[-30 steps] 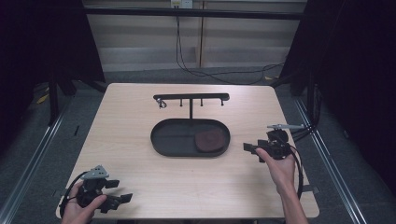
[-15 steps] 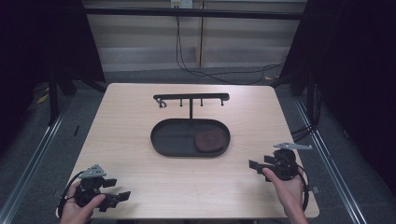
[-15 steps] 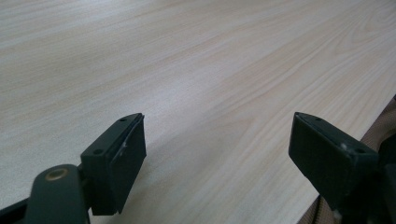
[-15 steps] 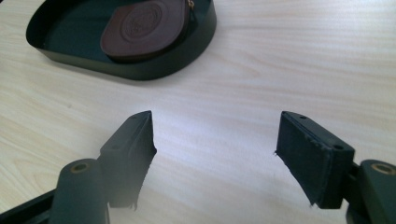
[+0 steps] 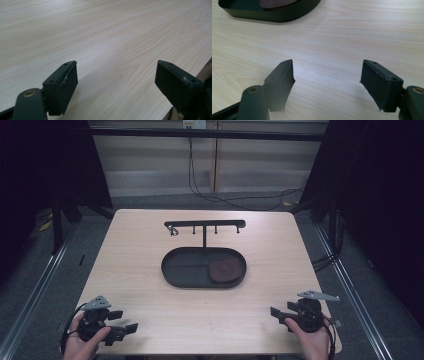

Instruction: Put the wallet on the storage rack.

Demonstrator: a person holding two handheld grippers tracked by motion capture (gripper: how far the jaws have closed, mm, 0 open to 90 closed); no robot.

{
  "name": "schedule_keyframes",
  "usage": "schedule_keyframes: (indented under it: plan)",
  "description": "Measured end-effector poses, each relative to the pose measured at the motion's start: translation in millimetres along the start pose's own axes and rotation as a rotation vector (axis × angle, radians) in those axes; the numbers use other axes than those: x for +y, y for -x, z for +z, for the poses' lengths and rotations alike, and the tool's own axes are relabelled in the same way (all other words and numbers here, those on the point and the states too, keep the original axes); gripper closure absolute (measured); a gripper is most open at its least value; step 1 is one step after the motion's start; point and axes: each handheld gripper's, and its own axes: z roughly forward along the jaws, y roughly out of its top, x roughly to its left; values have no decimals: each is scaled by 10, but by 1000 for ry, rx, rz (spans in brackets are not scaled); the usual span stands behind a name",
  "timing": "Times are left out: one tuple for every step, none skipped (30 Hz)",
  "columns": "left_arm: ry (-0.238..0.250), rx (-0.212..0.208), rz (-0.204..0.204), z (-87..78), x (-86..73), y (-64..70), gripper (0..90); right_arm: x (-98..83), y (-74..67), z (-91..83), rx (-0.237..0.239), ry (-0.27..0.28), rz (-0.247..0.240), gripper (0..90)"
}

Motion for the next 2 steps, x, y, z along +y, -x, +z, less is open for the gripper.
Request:
schedule_keyframes:
  plan:
    - [3,2,3,-3,2,4,184,-14,-1,6,-4,1,0,259]
    - [7,-2,6,-8,2,7,184,-27,-2,11,-14,2,-6,256]
